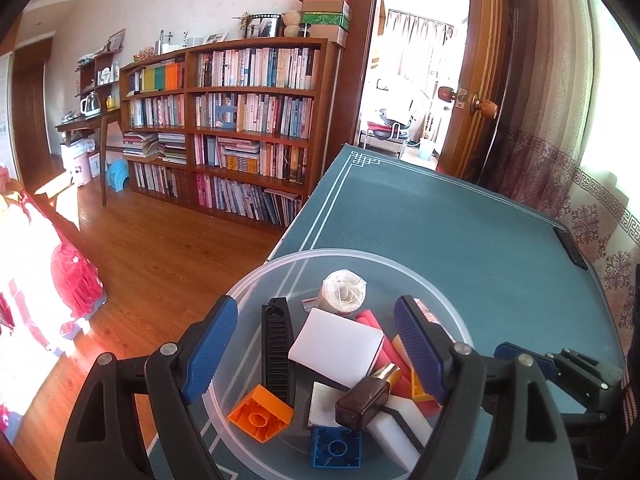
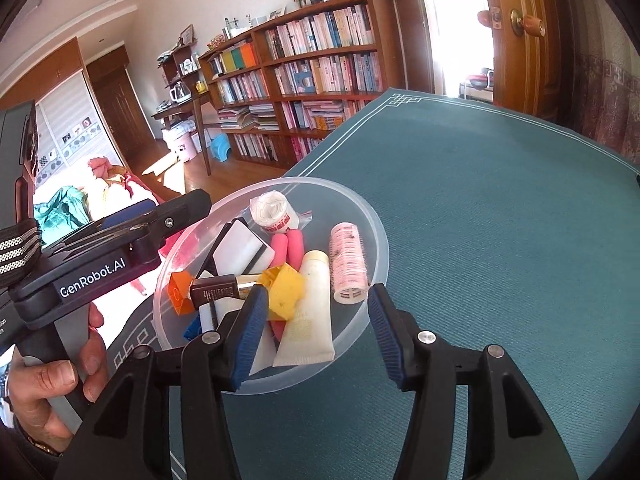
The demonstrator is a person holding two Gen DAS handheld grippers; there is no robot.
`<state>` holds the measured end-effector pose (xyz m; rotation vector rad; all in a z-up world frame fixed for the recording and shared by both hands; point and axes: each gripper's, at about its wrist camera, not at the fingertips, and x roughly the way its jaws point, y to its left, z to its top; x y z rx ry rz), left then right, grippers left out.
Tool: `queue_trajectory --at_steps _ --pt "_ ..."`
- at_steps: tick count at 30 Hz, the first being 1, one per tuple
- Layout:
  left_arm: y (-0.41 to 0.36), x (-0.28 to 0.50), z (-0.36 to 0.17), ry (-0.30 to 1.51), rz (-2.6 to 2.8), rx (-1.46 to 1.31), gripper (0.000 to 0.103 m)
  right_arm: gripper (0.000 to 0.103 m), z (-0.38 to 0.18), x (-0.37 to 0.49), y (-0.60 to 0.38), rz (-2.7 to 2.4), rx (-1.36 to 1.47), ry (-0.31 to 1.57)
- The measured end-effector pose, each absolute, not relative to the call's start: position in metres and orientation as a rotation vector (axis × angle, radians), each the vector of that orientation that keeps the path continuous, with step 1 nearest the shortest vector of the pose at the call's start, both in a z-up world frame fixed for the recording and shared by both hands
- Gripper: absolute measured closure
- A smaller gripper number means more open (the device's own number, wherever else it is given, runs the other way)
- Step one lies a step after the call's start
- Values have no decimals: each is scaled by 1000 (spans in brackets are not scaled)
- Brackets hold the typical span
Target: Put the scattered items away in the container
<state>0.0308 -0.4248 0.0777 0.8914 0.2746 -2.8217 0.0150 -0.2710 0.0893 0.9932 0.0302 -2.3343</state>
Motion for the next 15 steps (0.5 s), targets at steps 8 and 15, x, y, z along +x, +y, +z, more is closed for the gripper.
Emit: queue_trajectory --at_steps 8,15 --pt "-422 41 90 244 -2787 821 18 34 106 30 -259 -2415 898 77" --pt "-405 49 93 199 -2765 820 18 25 109 36 -244 -2445 881 62"
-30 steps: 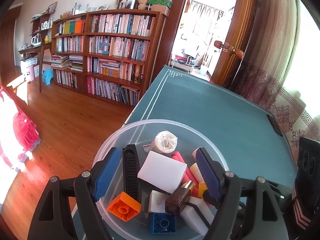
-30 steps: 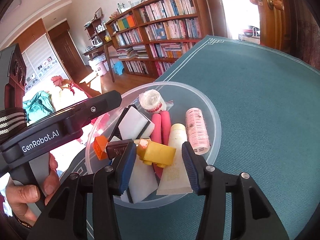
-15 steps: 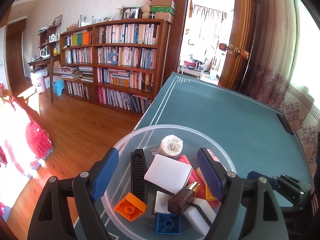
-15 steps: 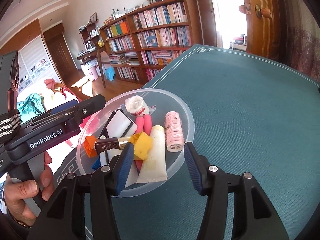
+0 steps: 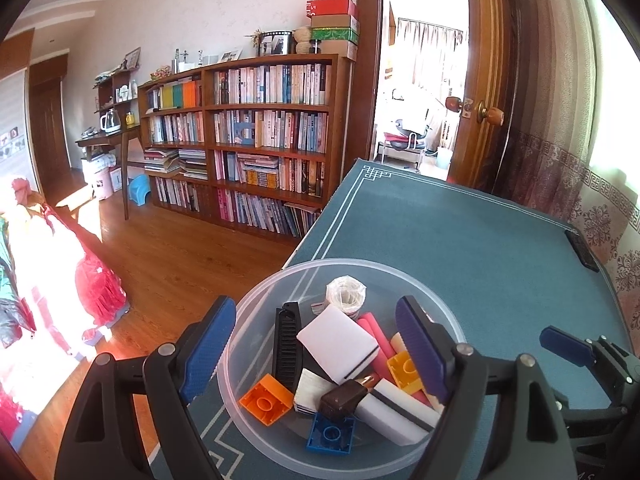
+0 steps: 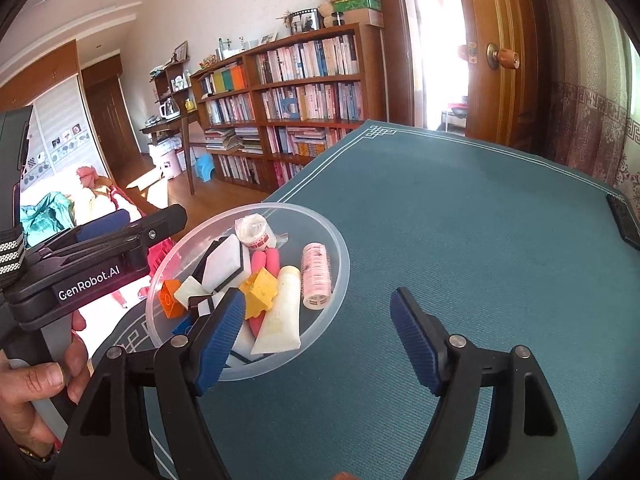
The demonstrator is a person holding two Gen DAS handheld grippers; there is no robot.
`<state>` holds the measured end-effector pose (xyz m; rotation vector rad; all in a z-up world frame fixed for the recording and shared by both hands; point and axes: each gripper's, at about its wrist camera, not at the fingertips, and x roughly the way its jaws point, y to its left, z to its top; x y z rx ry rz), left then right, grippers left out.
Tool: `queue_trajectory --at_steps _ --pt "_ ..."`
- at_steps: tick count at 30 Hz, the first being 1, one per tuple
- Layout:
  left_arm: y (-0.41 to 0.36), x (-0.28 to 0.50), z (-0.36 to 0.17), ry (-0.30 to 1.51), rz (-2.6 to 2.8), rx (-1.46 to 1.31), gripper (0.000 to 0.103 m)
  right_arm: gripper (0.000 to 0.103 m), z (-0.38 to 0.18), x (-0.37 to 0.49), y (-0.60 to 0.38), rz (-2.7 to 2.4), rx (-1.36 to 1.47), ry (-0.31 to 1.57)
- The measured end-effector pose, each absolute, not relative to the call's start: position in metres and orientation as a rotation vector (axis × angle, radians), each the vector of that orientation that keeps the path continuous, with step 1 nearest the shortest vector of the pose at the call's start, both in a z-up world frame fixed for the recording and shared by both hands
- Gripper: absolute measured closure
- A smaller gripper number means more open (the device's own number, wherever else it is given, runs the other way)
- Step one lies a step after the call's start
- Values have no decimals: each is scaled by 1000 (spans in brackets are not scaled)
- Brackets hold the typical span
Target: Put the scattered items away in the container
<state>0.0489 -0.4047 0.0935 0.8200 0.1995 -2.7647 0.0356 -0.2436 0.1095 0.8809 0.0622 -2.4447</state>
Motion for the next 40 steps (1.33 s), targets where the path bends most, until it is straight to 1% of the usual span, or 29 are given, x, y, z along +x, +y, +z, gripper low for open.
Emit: queue_trajectory --at_steps 4,7,8,9,10,11,21,23,24,25,31,40 --pt "-389 55 98 160 -2770 810 17 25 115 46 -235 -2479 835 85" --pt "-379 61 104 123 -2767 786 16 24 124 58 -229 -2523 743 133" --pt "-376 64 106 113 -2763 774 14 21 127 62 -228 -2541 708 148" --pt "-373 67 108 105 -2758 762 12 15 130 66 -226 -2555 676 159" --pt "-372 70 110 101 -2753 748 6 11 132 69 -224 -2569 648 166" --pt "-370 73 112 103 -2748 732 0 10 133 71 -222 -2577 631 171" --pt "-376 98 115 176 -2655 680 0 10 132 67 -203 -2493 658 43" --pt "-378 101 112 178 -2634 690 0 10 133 69 -203 -2492 637 58" --pt "-378 103 109 174 -2622 698 0 7 133 69 -204 -2490 634 69" --pt "-378 103 108 168 -2609 705 0 0 133 69 -205 -2490 634 80" --pt "-379 108 100 148 -2567 736 0 0 125 67 -211 -2473 667 118" --pt "-374 107 90 135 -2556 773 0 0 118 79 -214 -2438 629 189"
